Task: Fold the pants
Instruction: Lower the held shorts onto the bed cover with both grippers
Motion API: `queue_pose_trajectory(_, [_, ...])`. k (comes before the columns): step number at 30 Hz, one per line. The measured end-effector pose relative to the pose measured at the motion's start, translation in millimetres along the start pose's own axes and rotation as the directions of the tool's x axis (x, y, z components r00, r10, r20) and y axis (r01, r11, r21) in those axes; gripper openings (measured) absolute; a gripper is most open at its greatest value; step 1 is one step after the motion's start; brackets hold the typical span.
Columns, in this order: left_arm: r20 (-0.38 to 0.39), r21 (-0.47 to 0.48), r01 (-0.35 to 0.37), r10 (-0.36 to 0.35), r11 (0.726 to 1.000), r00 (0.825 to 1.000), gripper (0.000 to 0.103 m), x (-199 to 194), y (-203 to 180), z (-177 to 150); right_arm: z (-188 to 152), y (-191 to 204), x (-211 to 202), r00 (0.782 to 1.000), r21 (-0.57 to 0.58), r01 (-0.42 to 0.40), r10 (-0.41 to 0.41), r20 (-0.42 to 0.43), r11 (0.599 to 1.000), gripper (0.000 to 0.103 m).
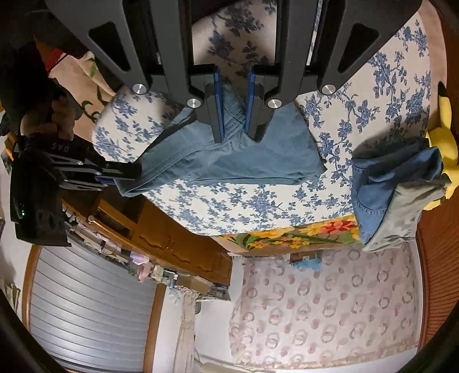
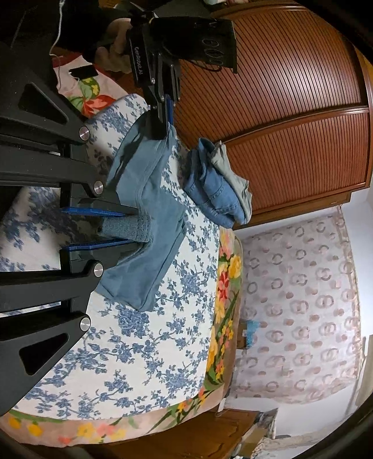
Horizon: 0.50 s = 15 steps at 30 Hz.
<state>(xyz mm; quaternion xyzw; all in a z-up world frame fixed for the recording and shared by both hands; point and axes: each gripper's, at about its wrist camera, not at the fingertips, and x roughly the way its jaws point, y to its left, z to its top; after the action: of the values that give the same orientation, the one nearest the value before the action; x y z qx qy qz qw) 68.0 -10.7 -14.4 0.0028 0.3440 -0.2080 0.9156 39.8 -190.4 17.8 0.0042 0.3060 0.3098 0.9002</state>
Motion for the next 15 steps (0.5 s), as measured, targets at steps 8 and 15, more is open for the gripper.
queue_pose_trajectory(8, [-0.033,-0.025,-0.012,0.011,1.000,0.999,0.015,33.4,19.8,11.8,8.8,-22.5,41.3,1.000,0.040,0.001,-0.001,-0.021,0.999,0.015])
queue_pose_trajectory(15, [-0.065,-0.038,-0.015,0.013,0.999,0.998,0.015,57.8,32.9,19.8,16.5,-37.3,75.1,0.999,0.066,-0.001,0.005,-0.051,0.998,0.015])
